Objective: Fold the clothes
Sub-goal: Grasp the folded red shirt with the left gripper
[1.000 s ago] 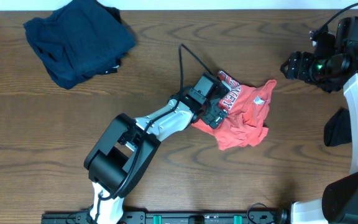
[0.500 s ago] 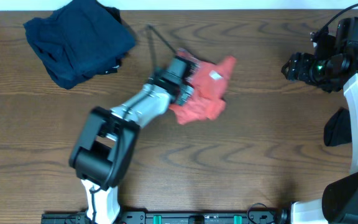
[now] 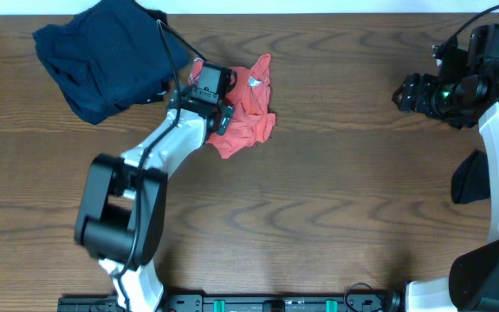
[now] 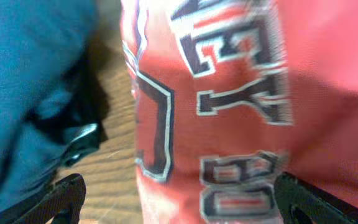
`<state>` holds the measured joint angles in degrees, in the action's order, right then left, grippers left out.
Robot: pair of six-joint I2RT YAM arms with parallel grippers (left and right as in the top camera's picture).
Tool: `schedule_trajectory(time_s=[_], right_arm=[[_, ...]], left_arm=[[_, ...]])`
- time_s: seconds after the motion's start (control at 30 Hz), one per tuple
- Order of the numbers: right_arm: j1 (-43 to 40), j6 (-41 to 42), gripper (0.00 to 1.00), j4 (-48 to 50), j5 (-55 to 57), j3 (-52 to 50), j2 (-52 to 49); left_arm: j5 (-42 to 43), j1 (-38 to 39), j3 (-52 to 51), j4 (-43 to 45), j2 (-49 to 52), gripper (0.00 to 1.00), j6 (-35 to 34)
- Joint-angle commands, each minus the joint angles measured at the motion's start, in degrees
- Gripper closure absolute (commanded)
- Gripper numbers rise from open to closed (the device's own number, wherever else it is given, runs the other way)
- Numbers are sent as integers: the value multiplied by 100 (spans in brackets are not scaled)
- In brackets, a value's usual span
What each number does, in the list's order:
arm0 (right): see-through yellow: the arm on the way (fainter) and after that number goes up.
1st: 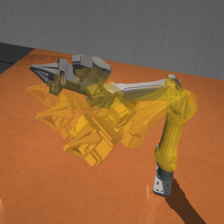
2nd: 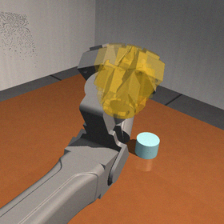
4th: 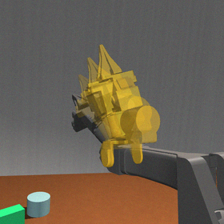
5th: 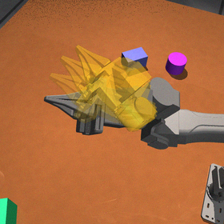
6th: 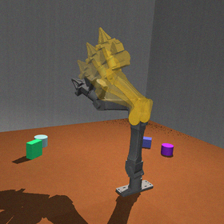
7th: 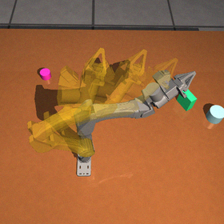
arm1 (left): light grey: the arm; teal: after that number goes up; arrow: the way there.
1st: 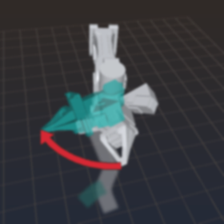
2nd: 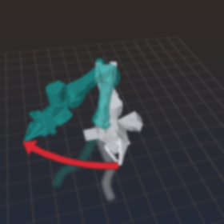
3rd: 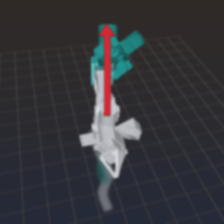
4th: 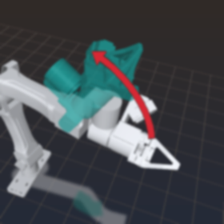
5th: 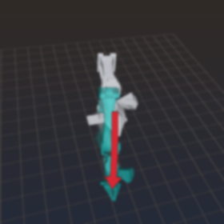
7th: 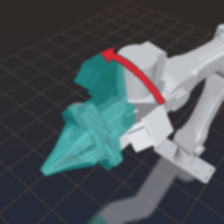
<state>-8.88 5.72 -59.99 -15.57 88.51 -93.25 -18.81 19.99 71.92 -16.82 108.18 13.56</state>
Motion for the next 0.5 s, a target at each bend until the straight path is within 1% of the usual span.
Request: schedule_trajectory(time_s=[0.0,0.07,0.1,0.17,0.23,0.3,0.47], right_arm=[[-15,-66,23,-4,37,57,35],[-15,-120,22,2,37,57,35],[-9,-170,22,7,44,57,35],[-4,-177,21,-2,72,57,35],[-4,-190,20,-7,76,57,35],[-4,-197,20,-7,76,57,35],[-4,-192,19,-17,66,57,35]], left_arm=[[603,271,98,-170,-848,2,-966],[1574,363,203,-214,-1012,2,-1296],[1838,415,295,-234,-1019,2,-1469],[1904,522,479,-269,-933,2,-1733],[1904,640,765,-389,-745,2,-1762],[1904,752,1209,-695,-457,2,-1779],[1759,973,2859,-1943,645,2,-1779]])
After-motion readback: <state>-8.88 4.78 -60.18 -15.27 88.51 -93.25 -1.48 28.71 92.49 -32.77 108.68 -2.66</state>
